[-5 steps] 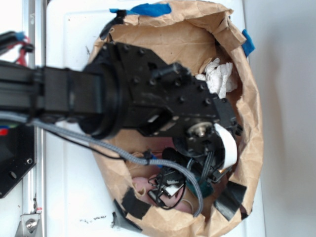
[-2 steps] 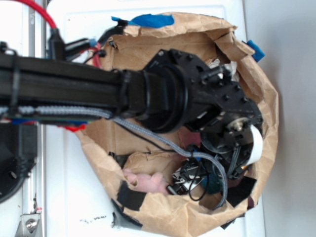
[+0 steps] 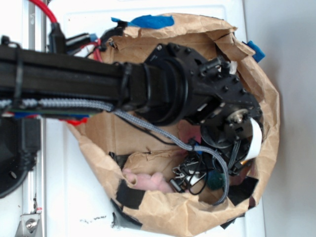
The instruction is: Grab the green sponge.
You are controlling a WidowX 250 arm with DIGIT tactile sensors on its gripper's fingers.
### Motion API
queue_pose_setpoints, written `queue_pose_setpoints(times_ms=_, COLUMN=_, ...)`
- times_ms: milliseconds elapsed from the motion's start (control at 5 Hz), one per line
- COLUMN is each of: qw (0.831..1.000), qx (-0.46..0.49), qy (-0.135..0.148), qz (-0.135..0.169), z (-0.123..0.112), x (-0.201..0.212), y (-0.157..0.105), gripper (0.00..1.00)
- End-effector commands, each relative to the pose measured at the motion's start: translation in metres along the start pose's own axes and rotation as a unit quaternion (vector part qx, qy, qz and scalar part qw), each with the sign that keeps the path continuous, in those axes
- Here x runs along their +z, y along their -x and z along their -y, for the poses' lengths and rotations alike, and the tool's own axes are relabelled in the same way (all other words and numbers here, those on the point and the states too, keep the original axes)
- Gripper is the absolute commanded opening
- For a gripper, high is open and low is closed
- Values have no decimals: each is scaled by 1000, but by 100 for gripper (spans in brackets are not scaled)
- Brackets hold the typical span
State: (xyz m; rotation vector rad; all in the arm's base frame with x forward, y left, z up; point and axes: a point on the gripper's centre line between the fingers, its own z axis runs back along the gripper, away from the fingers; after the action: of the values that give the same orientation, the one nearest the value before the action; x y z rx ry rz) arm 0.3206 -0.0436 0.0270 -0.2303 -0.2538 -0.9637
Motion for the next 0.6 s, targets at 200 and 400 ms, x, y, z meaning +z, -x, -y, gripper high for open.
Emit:
queue_pose_setpoints(times_ms=200, qw=999, qx=15, qy=-39, qz=-8, z=-7, x=39, y=27, gripper=0)
queue_pose_setpoints(times_ms=400, qw=996, qx=54, qy=-60, qz=-22, z=-20, x=61, y=28, gripper=0)
